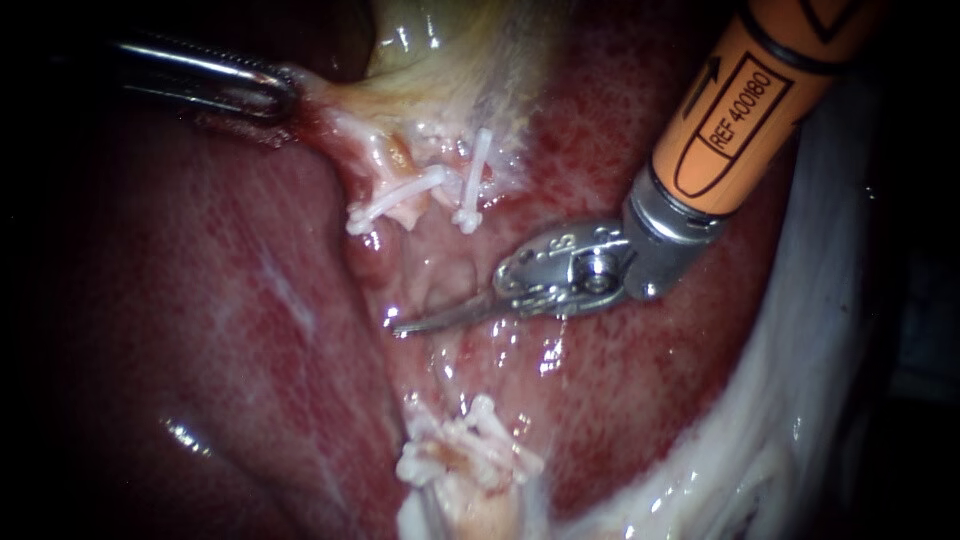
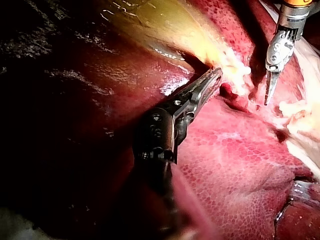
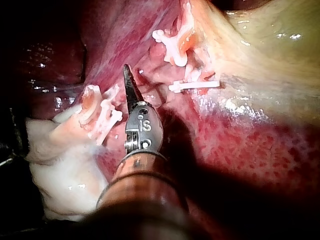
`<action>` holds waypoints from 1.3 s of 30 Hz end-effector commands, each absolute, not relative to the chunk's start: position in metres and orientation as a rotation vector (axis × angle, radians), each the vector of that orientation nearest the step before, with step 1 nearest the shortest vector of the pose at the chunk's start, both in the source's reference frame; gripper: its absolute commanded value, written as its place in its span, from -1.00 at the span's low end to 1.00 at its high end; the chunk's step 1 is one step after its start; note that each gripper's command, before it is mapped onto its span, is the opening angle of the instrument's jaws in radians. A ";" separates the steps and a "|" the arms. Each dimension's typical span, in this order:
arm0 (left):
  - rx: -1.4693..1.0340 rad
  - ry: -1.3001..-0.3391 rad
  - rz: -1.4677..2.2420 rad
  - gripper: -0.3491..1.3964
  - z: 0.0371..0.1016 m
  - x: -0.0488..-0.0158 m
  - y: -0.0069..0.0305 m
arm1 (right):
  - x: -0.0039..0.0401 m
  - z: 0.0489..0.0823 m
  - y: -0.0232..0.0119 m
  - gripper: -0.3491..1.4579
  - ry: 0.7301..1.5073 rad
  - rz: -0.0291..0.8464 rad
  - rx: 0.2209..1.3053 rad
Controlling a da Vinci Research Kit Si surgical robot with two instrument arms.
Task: Go back from the cut right tube
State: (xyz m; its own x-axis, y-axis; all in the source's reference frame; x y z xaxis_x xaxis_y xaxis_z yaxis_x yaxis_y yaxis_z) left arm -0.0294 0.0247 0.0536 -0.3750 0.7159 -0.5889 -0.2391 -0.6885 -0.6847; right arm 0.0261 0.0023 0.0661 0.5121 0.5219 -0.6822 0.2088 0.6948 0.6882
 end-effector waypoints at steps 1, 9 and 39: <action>-1.247 -0.673 2.093 -1.00 0.0536 -0.0294 0.0247 | 0.0261 0.0661 0.0023 -1.00 1.045 0.213 0.819; -1.247 -0.673 2.093 -1.00 0.0536 -0.0294 0.0247 | 0.0269 0.0663 0.0023 0.71 1.118 0.253 0.826; -1.247 -0.677 2.093 -1.00 0.0534 -0.0291 0.0249 | 0.0160 0.0625 0.0015 0.99 0.885 0.168 0.334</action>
